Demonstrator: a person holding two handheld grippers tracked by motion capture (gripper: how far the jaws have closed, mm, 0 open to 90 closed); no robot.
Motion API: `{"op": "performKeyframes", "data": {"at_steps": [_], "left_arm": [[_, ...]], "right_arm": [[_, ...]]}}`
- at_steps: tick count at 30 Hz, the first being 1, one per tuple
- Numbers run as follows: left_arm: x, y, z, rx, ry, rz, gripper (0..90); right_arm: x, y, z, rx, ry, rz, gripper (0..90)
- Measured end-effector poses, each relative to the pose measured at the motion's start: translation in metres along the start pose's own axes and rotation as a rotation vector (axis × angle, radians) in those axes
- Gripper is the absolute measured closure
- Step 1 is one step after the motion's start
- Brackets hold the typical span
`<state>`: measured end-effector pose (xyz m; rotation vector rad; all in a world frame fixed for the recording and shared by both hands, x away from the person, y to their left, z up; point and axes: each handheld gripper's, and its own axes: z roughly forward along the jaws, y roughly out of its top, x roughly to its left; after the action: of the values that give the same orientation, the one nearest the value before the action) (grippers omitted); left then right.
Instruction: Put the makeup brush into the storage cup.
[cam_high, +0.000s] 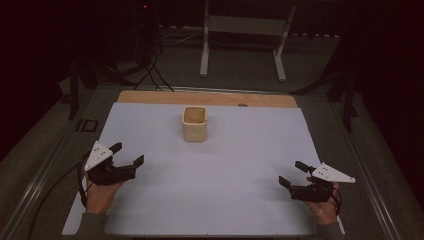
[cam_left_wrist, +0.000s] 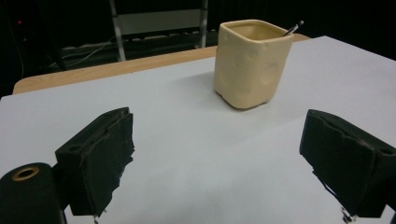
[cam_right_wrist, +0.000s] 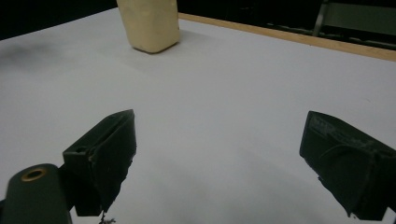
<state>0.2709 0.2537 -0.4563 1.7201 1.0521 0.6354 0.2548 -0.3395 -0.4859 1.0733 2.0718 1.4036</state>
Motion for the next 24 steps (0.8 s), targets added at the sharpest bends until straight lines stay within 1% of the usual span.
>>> {"op": "performKeyframes", "data": {"at_steps": [5, 7, 9, 11, 16, 21, 24], "left_arm": [[-0.001, -0.007, -0.009, -0.008, 0.014, 0.013, 10.8], [0.000, -0.011, -0.012, -0.006, 0.034, 0.026, 11.1], [0.001, -0.012, -0.012, -0.005, 0.036, 0.026, 11.2], [0.004, -0.016, -0.015, -0.009, 0.047, 0.015, 11.2], [0.005, -0.022, -0.018, -0.008, 0.063, 0.014, 11.2], [0.006, -0.028, -0.025, -0.004, 0.066, 0.009, 11.2], [0.007, -0.031, -0.028, -0.007, 0.075, 0.001, 11.2]], "right_arm": [[0.000, 0.000, -0.001, -0.004, -0.005, -0.004, 10.5], [-0.001, 0.000, -0.001, -0.006, -0.007, -0.006, 10.5], [0.000, 0.000, -0.001, -0.006, -0.007, -0.006, 10.5], [0.000, 0.000, -0.001, -0.008, -0.009, -0.009, 10.5], [0.000, 0.000, -0.001, -0.011, -0.015, -0.006, 10.4], [0.000, 0.001, -0.001, -0.015, -0.014, -0.008, 10.3], [0.001, 0.001, 0.000, -0.014, -0.011, -0.008, 10.3]]}}
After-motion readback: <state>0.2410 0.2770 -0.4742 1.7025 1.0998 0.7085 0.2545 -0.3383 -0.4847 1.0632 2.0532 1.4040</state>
